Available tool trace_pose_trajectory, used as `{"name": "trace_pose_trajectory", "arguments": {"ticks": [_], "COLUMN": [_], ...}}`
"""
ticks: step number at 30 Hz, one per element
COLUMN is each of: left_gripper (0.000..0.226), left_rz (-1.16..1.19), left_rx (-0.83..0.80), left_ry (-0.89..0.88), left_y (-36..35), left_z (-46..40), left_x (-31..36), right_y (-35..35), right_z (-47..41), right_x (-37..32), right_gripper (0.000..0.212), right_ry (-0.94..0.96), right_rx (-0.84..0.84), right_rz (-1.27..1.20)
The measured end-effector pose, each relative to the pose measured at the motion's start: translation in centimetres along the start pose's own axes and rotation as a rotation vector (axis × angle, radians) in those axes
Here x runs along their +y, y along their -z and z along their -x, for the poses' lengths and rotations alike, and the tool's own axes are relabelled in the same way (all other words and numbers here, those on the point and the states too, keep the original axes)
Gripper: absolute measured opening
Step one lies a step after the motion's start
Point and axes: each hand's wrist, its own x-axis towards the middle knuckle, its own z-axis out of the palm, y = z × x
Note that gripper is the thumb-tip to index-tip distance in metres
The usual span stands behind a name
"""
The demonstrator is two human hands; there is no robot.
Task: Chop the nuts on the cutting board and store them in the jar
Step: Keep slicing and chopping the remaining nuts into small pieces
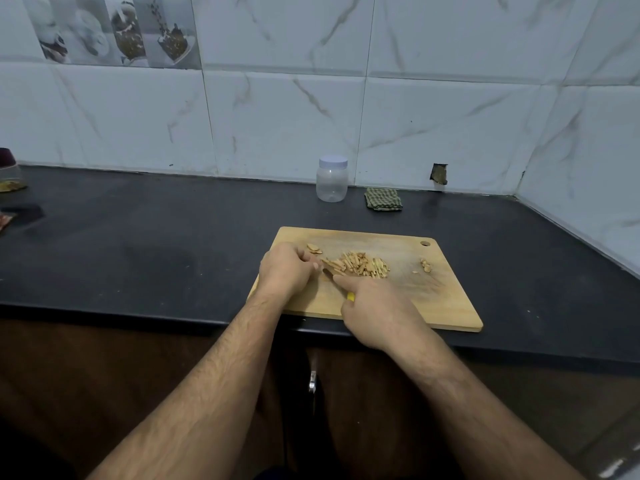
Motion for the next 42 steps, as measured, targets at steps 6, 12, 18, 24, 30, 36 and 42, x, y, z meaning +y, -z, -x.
{"name": "trace_pose_trajectory", "arguments": {"ticks": [6, 12, 18, 24, 30, 36, 42], "left_gripper": [0.011, 0.015, 0.030, 0.021, 0.004, 0.005, 0.005], "left_rz": [0.031, -0.044, -0.215, -0.336, -0.290, -0.136, 0.109], "left_rx": [0.069, 0.115, 0.044, -0.053, -0.075, -0.011, -0.096], "left_ry": [-0.004, -0.073, -0.162, -0.167, -0.114, -0.143, -0.106], "left_y": [0.5, 0.6, 0.5, 0.2, 0.1, -0.1, 0.9], "left_z": [-0.8, -2.9, -4.7, -5.7, -6.5, -6.0, -4.9], "left_x": [-0.3, -0.2, 0.6, 1.2, 1.4, 1.1, 1.7], "right_y": [1.5, 1.0, 1.2, 0.4, 0.0, -0.3, 0.1], "right_z": [-1.1, -2.1, -3.7, -3.9, -4.1, -3.6, -2.9], "right_x": [0.4, -0.5, 0.3, 0.9, 0.9, 1.0, 0.9], "right_gripper": [0.063, 0.064, 0.060, 0.061, 0.059, 0.056, 0.055], "right_ry": [-0.081, -0.048, -0.119, -0.103, -0.077, -0.059, -0.045], "right_rx": [-0.020, 0.006, -0.001, 0.038, 0.063, 0.114, 0.109], "right_rz": [0.048, 0.023, 0.073, -0.007, 0.018, 0.015, -0.034]}}
